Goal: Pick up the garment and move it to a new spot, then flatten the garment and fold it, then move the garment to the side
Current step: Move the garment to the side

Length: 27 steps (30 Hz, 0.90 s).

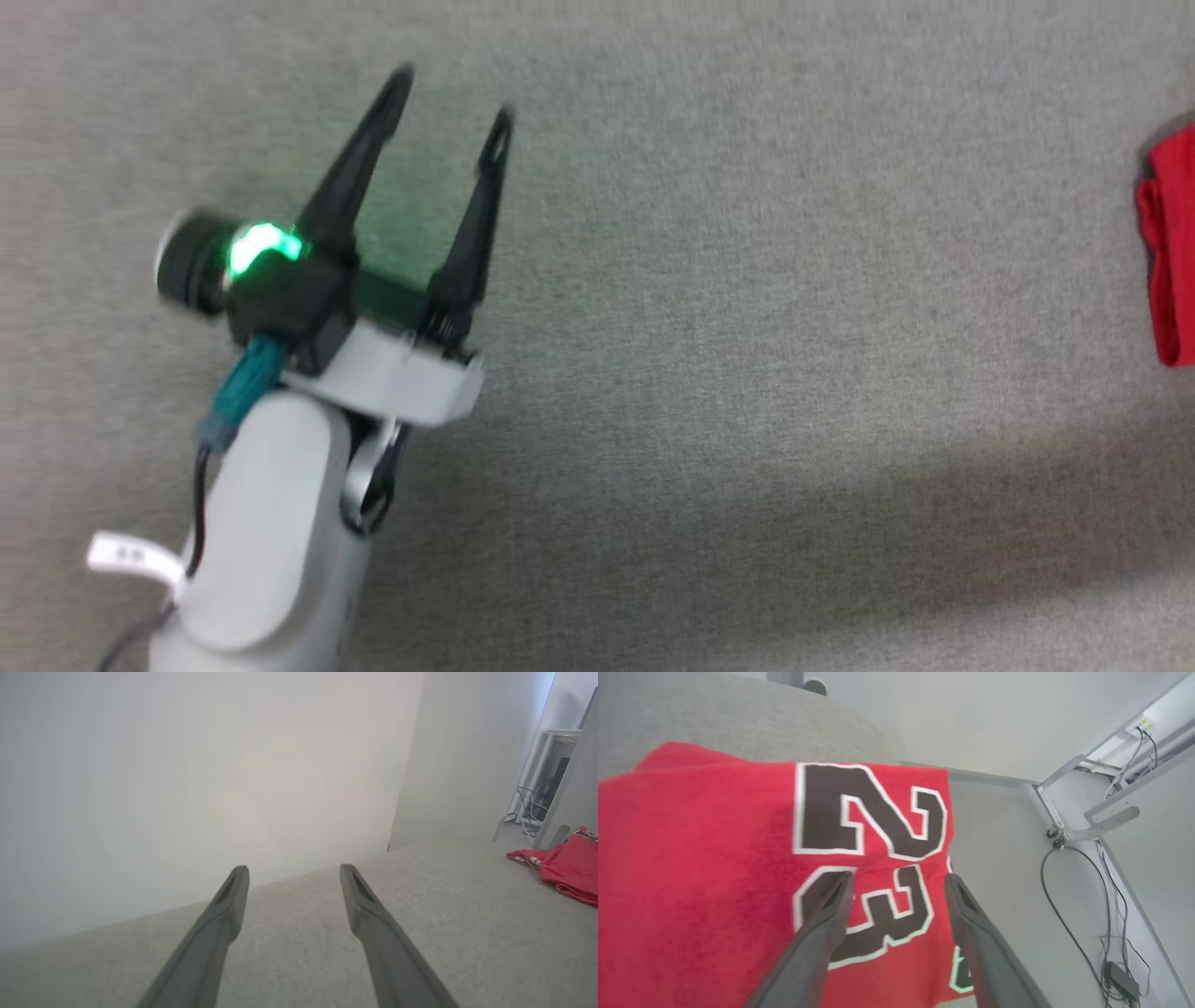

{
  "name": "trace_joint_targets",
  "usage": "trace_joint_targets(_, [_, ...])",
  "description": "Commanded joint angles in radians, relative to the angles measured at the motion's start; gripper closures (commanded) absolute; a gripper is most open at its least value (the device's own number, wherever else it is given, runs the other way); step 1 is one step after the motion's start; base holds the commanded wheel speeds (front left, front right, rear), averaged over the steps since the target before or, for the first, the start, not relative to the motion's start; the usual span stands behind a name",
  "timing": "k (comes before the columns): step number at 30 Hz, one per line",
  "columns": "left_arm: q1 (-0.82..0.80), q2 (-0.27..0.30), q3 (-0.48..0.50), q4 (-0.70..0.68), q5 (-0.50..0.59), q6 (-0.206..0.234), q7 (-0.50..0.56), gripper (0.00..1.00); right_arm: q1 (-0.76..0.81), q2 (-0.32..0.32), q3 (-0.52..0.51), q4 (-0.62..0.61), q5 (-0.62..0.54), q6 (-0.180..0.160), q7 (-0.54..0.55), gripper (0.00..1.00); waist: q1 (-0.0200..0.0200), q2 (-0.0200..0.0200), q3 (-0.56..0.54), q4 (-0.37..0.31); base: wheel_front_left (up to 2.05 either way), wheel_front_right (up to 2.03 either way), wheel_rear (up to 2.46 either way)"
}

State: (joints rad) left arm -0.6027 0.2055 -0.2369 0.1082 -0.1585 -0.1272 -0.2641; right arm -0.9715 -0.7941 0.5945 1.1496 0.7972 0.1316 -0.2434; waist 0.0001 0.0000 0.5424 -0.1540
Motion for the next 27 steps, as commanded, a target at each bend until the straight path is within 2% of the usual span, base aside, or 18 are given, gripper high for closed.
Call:
trace_joint_targets(1, [0.055, -0.011, 0.029, -0.008, -0.004, 0.003, 0.0, 0.0, 0.04, 0.022, 0.007, -0.03, 0.005, -0.002, -0.012, 0.0, -0.0001, 0.0, -0.081, 0.05, 0.0, 0.0, 0.0])
trace_joint_targets(6, [0.203, -0.06, 0.106, -0.015, -0.002, 0.001, 0.0, 0.0, 0.125, 0.065, 0.0, -0.138, 0.011, -0.002, -0.021, 0.0, -0.0001, 0.0, -0.165, 0.097, 0.0, 0.0, 0.0])
trace_joint_targets(13, [0.369, -0.105, 0.189, -0.008, -0.003, -0.002, 0.0, 0.0, 0.259, 0.147, -0.091, -0.322, -0.105, -0.002, -0.022, 0.0, -0.0001, 0.0, -0.265, 0.163, 0.0, 0.0, 0.0])
trace_joint_targets(21, [0.478, -0.124, 0.233, -0.005, -0.001, -0.004, 0.0, 0.0, 0.399, 0.258, -0.185, -0.43, -0.228, -0.002, -0.022, 0.0, -0.0001, 0.0, -0.368, 0.217, 0.0, 0.0, 0.0])
trace_joint_targets(27, [0.563, -0.126, 0.272, -0.033, -0.008, -0.004, 0.0, 0.0, 0.491, 0.346, -0.296, -0.509, -0.255, -0.002, -0.022, 0.0, -0.0001, 0.0, -0.427, 0.229, 0.0, 0.0, 0.0])
